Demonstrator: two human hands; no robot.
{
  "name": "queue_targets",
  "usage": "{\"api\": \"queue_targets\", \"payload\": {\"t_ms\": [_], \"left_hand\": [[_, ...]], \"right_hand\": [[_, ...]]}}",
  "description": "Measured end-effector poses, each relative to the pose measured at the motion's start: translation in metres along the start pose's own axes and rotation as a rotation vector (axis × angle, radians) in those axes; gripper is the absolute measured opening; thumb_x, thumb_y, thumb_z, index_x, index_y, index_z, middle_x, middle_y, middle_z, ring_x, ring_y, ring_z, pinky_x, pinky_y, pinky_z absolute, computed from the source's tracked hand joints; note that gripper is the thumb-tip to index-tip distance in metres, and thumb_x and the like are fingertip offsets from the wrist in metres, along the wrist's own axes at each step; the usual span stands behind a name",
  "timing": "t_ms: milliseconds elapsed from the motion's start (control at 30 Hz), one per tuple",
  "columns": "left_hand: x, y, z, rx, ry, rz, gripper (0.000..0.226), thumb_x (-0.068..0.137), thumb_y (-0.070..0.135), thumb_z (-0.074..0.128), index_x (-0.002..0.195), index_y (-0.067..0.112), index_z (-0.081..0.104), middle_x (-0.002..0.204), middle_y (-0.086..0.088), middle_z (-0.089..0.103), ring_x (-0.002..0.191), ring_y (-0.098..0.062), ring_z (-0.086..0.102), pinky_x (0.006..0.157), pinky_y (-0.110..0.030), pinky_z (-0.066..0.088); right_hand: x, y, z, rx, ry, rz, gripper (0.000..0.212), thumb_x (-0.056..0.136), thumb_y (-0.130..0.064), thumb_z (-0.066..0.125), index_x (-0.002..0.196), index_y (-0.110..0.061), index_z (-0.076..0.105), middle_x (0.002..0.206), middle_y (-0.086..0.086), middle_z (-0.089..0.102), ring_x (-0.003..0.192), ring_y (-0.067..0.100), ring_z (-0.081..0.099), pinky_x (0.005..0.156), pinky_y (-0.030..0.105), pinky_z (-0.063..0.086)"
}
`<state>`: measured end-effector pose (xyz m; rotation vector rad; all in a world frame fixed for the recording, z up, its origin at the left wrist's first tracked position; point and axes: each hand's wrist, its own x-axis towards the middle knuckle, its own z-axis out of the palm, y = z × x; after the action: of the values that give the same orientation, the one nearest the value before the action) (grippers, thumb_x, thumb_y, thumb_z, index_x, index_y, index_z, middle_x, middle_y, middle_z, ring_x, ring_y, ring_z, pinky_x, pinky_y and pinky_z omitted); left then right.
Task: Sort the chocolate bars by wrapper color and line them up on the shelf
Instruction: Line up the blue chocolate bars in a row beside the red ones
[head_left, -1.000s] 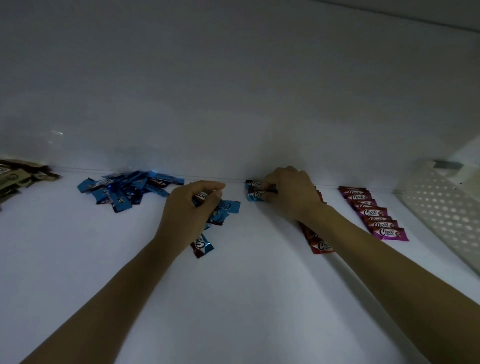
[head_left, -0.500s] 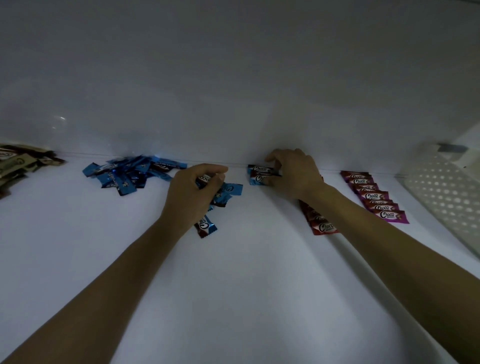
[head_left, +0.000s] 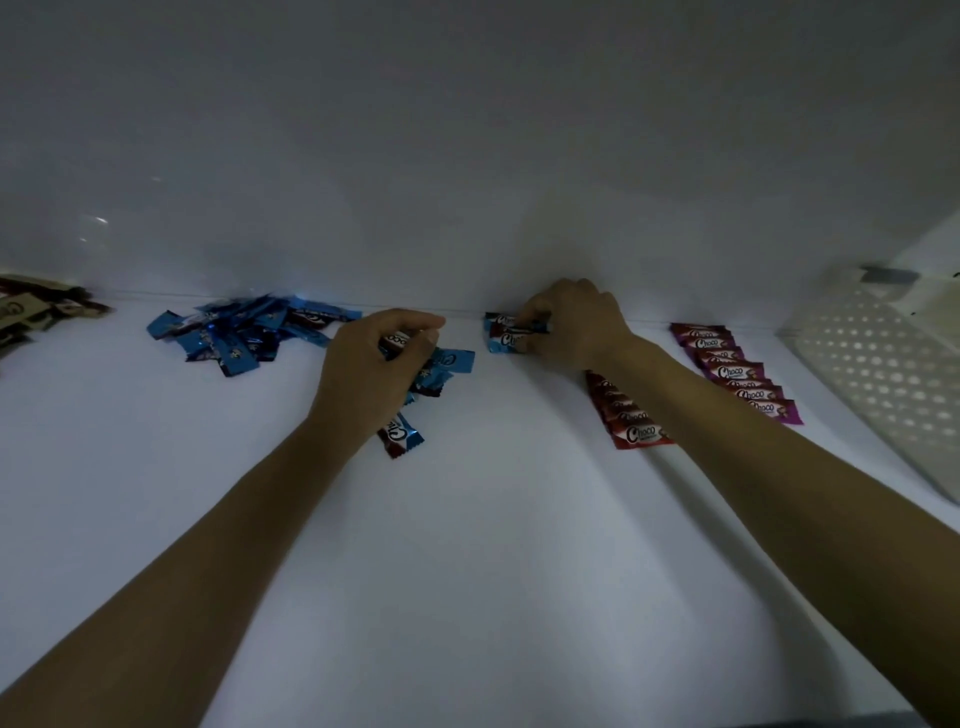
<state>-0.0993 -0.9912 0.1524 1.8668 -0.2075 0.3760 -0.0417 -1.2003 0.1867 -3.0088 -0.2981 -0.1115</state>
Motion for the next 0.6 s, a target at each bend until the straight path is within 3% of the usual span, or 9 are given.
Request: {"api": "queue_targets", "payload": {"t_ms": [400,500,600], "left_hand": [[-0.0009,0.0018,0.0002,-0.007,-0.003,-0.020,0.013,0.092,0.014,0.061,0.100,0.021,0.068,0.089,0.012,0.064,0.075,0.014,0.061,0.059,-0.005,0.047],[-0.0009,0.0019,0.0005,-0.010,-0.002,-0.017,0.012,0.092,0.012,0.061,0.099,0.019,0.068,0.088,0.014,0.064,0.075,0.014,0.061,0.061,-0.004,0.046],[-0.0013,0.0022,0.0000,-0.007,-0.007,-0.014,0.012,0.092,0.011,0.061,0.098,0.018,0.068,0.089,0.014,0.064,0.076,0.015,0.060,0.063,-0.003,0.045]], "right_hand": [[0.0012,-0.0068,-0.0015,-0.039,0.064,-0.033,0.024,0.087,-0.030,0.062,0.108,-0.018,0.058,0.112,0.004,0.060,0.107,0.024,0.048,0.080,0.030,0.027],[0.0029,-0.0077,-0.0001,-0.095,0.049,-0.040,0.033,0.090,-0.031,0.060,0.122,-0.022,0.056,0.119,0.003,0.058,0.113,0.025,0.046,0.088,0.032,0.030],[0.0074,-0.0104,-0.0016,-0.191,-0.010,-0.067,0.030,0.092,-0.033,0.057,0.121,-0.025,0.060,0.117,0.004,0.057,0.114,0.025,0.045,0.089,0.035,0.031]]}}
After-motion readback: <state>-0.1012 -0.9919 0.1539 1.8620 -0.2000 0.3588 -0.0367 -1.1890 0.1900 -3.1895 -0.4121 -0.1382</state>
